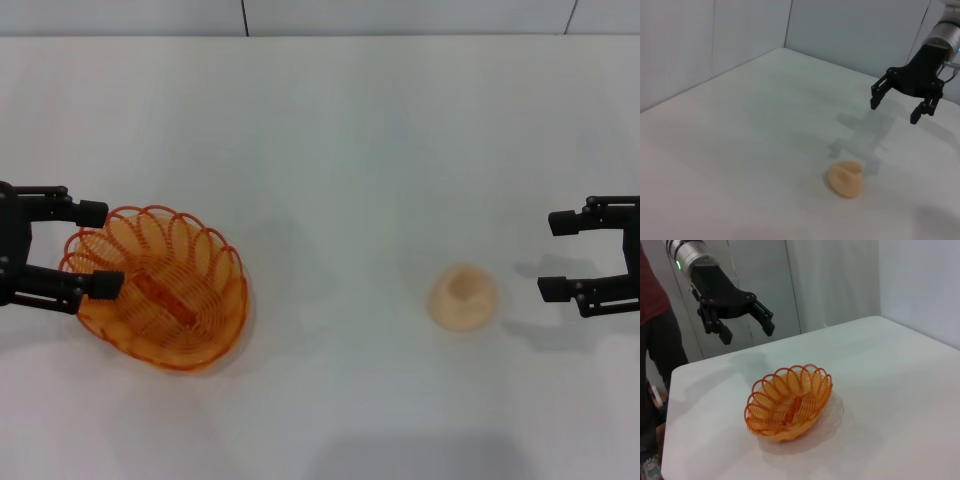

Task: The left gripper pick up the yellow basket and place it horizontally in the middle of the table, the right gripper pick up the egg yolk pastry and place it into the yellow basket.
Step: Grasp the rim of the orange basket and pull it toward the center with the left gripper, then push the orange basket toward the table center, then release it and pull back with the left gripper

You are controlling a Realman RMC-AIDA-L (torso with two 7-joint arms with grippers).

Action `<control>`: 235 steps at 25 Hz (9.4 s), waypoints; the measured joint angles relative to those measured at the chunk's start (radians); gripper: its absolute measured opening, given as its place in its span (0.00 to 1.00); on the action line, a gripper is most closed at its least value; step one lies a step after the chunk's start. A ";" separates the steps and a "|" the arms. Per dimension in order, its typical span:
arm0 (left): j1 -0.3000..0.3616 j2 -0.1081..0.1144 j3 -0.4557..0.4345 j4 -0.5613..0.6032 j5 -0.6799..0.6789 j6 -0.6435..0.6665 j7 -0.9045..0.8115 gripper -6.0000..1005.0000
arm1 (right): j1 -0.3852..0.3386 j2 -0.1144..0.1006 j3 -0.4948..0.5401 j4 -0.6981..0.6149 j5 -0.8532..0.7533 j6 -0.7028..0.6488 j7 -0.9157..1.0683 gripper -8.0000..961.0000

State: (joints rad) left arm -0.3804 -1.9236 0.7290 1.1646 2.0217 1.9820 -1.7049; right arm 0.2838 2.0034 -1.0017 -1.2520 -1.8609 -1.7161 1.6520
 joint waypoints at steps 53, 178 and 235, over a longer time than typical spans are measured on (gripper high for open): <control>-0.234 -0.009 -0.087 -0.206 0.569 -0.368 -0.110 0.89 | -0.008 0.006 -0.008 0.034 0.044 -0.004 0.009 0.81; -0.328 -0.074 -0.016 -0.270 0.599 -0.398 -0.164 0.15 | 0.002 0.005 0.002 0.059 0.043 -0.026 0.009 0.80; -0.367 -0.107 0.046 -0.354 0.480 -0.468 -0.823 0.10 | 0.005 0.006 0.007 0.119 0.046 -0.022 0.000 0.80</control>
State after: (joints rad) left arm -0.7471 -2.0306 0.7747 0.8103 2.5014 1.5138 -2.5279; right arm 0.2888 2.0096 -0.9944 -1.1326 -1.8147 -1.7378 1.6517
